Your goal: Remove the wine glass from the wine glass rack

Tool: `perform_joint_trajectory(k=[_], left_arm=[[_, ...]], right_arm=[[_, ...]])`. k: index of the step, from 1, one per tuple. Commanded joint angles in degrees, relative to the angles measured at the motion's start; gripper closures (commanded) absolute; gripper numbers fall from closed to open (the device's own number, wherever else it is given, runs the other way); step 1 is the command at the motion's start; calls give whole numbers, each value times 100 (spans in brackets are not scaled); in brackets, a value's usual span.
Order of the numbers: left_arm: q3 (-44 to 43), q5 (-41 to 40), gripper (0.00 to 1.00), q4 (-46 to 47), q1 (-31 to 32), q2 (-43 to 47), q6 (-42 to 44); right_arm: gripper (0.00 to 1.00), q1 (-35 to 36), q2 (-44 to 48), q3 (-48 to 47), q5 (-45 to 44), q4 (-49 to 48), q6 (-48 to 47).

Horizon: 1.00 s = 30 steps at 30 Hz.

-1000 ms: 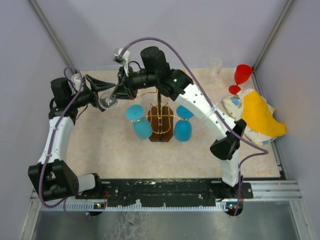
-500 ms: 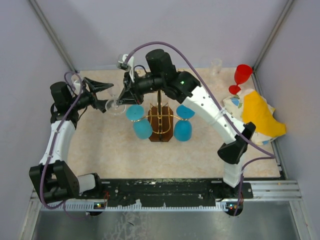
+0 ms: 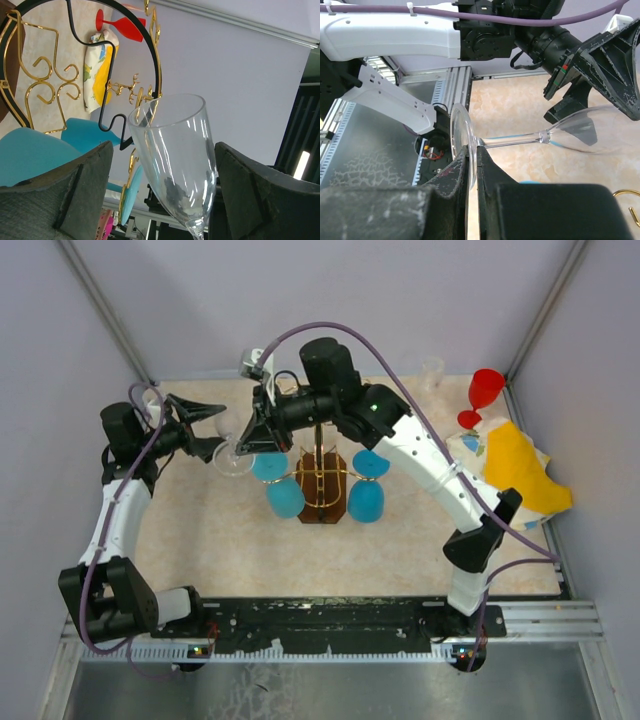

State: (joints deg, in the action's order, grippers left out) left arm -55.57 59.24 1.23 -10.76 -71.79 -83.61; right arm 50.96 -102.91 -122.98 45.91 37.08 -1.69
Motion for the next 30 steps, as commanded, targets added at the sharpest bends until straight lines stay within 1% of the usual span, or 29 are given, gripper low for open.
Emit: perform_joint_trajectory(k=[1, 3, 4, 5, 7, 10, 15, 24, 27, 30], left_arm=[[-83, 51, 18, 152, -13, -9, -53], [-38, 66, 30, 275, -3, 4, -160], [-3, 69, 33, 365, 8, 18, -196], [30, 76, 37, 429, 8, 24, -246], [83, 86, 40, 485, 21, 46, -301], [185, 109, 40, 642, 27, 77, -425], [231, 131, 33, 715, 58, 104, -501], [236, 140, 25, 812, 115, 121, -613], [251, 140, 25, 845, 122, 126, -635], [292, 141, 32, 973, 144, 139, -730]], right_arm=[[100, 75, 196, -69, 324, -693, 37], [100, 97, 164, -84, 335, -693, 52], [100, 105, 156, -71, 350, -693, 61], [100, 118, 140, -73, 356, -682, 59], [100, 131, 117, -71, 378, -668, 64], [100, 155, 96, -68, 400, -667, 64], [100, 169, 86, -51, 393, -670, 55], [100, 177, 78, -38, 392, -683, 68], [100, 177, 74, -21, 398, -676, 73], [100, 178, 85, -6, 393, -624, 35]])
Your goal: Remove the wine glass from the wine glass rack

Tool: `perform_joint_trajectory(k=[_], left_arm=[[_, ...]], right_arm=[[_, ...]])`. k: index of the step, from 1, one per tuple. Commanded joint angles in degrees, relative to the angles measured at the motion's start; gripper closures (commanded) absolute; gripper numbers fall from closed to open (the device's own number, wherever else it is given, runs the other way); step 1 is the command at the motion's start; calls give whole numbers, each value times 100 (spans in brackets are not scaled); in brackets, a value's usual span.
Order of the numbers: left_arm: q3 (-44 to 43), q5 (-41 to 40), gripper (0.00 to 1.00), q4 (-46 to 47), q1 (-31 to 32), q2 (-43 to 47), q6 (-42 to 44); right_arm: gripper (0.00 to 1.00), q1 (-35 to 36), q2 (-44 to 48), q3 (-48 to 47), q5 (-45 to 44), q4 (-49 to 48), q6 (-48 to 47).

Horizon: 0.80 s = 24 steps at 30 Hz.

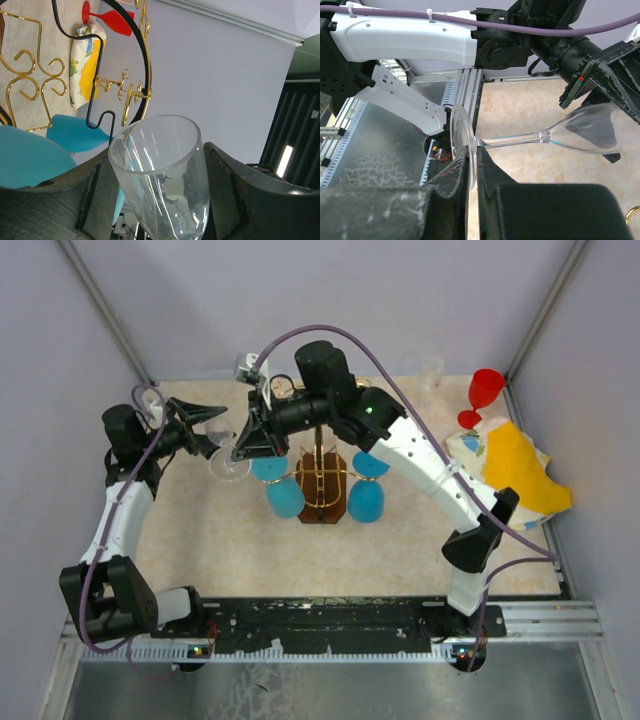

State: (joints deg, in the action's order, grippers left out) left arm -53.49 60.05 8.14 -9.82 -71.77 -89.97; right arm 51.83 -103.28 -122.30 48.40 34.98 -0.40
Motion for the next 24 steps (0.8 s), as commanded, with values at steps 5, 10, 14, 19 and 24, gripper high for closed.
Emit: perform_joint_trajectory(k=[5, 10, 14, 19, 24], left_arm=[[91, 68, 42, 413, 94, 160, -195], [158, 61, 66, 571, 104, 159, -289], [211, 65, 74, 817, 94, 63, -351], [49, 112, 79, 1450, -79, -170, -361], [-519, 216, 80, 1874, -369, -535, -209]], right_arm=[[100, 90, 136, 10, 98, -373, -157], [100, 90, 188, 149, -39, -304, -232], [76, 90, 249, 199, -340, -29, -295], [26, 90, 640, 464, -846, 380, -524], [12, 90, 1384, 1034, -1502, 536, -709]])
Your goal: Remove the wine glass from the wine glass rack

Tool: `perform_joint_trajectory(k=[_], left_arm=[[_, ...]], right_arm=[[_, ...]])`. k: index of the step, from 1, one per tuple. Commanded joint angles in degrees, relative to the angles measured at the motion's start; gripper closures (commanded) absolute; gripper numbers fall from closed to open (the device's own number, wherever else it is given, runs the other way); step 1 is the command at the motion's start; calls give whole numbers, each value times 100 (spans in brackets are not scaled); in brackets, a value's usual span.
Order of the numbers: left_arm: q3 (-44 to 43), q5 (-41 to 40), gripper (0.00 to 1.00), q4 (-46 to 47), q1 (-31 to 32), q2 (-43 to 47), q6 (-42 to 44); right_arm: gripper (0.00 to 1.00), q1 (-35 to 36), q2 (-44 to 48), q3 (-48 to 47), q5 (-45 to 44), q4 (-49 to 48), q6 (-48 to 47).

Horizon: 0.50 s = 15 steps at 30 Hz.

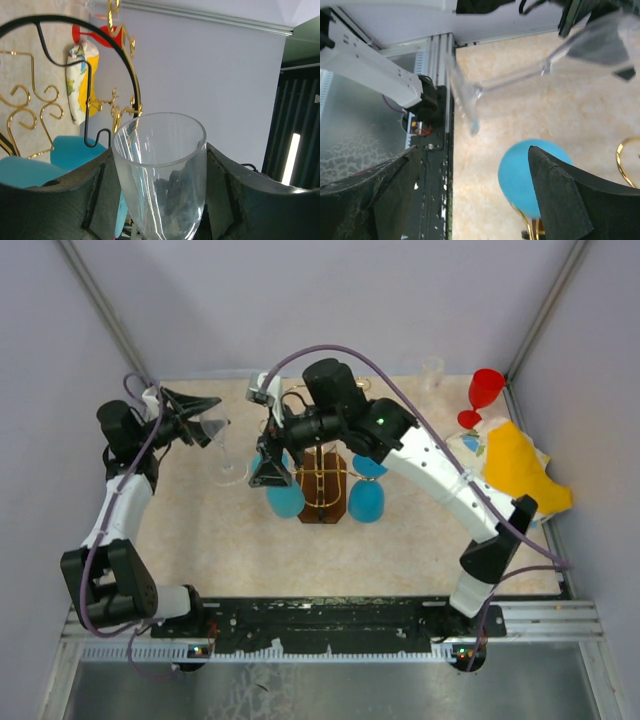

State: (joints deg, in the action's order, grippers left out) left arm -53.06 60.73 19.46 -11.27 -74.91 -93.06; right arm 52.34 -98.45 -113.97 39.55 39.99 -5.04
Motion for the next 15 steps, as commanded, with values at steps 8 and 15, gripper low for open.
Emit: perform_joint_trajectory(k=[8, 15], left_arm=[[-1150, 297, 93, 3096, -766, -1127, -468], [-3139, 608, 100, 1147, -904, -2001, 1949]], right_arm=[[1, 4, 2382, 1474, -1793, -413, -317], [1, -127, 3028, 1782, -2130, -360, -278]])
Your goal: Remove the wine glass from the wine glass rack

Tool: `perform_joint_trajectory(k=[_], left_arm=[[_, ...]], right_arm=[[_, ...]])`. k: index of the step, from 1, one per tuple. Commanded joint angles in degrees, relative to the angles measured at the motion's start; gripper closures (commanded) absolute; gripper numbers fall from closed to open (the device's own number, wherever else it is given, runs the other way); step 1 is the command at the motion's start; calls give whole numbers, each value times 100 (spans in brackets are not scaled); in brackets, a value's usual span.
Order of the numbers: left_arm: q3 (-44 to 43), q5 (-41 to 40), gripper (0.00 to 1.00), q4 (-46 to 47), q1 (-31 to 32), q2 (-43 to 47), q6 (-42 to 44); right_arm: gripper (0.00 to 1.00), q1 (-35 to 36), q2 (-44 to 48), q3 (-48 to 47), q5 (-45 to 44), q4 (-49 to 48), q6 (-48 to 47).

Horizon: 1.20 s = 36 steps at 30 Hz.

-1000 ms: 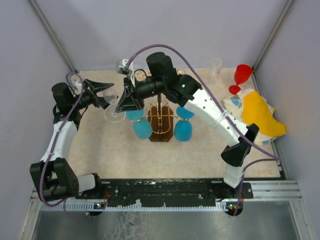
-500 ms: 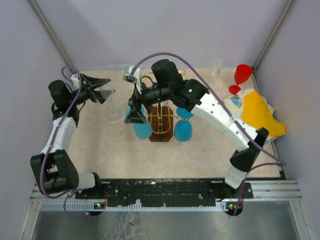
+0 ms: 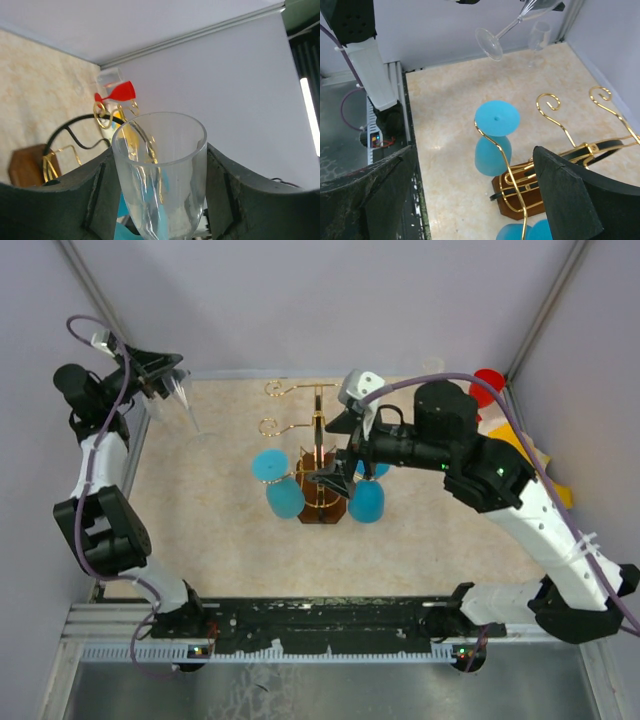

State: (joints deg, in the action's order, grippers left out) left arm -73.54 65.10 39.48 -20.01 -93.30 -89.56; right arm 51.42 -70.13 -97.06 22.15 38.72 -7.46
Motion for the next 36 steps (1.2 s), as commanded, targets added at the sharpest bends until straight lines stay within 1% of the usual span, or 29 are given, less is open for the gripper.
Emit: perform_joint_trajectory(k=[1, 3, 5, 7, 9, 14, 17, 18, 19, 22, 26, 29, 30, 32, 34, 36], left_arm=[[-1460, 69, 100, -1605, -34, -226, 2338], [-2155, -381, 97, -3113, 9, -354, 3787], [-2624, -978, 94, -4083, 110, -444, 4901], [-2773, -1545, 91, -4582, 354, -440, 5888], [-2702, -2288, 88, -4772, 589, -392, 6577], [-1722, -3435, 87, -3957, 933, -286, 6905], [-1417, -4072, 86, -3660, 1272, -372, 7356], [-1303, -4264, 85, -3495, 1385, -392, 7484], [-1138, -4447, 82, -3186, 1480, -403, 7537], [-690, -4834, 75, -2422, 1550, -480, 7407], [-827, -5276, 73, -2254, 1671, -889, 7451], [-974, -5555, 72, -2100, 1851, -1227, 7737], [-955, -5644, 71, -1947, 1912, -1292, 7849], [-841, -5825, 65, -1550, 1986, -1401, 7970], [-782, -5932, 63, -1200, 2018, -1541, 8020], [-837, -6025, 63, -1047, 2063, -1713, 8104]], right_arm=[[1, -43, 223, 125, -437, -227, -31], [1, -58, 257, 237, -515, -261, -6], [1, -85, 264, 411, -579, -351, 18], [1, -120, 262, 574, -573, -469, 53], [1, -189, 230, 737, -548, -608, 111], [1, -358, 148, 899, -386, -765, 210], [1, -469, 144, 955, -312, -757, 181], [1, -513, 148, 982, -294, -742, 169], [1, -563, 148, 995, -265, -724, 141], [1, -677, 140, 1023, -276, -617, 44], [1, -769, 144, 1089, -308, -489, -82], [1, -842, 158, 1221, -332, -510, -115], [1, -866, 158, 1252, -326, -510, -117], [1, -915, 166, 1332, -323, -512, -108], [1, -965, 185, 1412, -306, -542, -91], [1, -1024, 205, 1495, -301, -577, -68]])
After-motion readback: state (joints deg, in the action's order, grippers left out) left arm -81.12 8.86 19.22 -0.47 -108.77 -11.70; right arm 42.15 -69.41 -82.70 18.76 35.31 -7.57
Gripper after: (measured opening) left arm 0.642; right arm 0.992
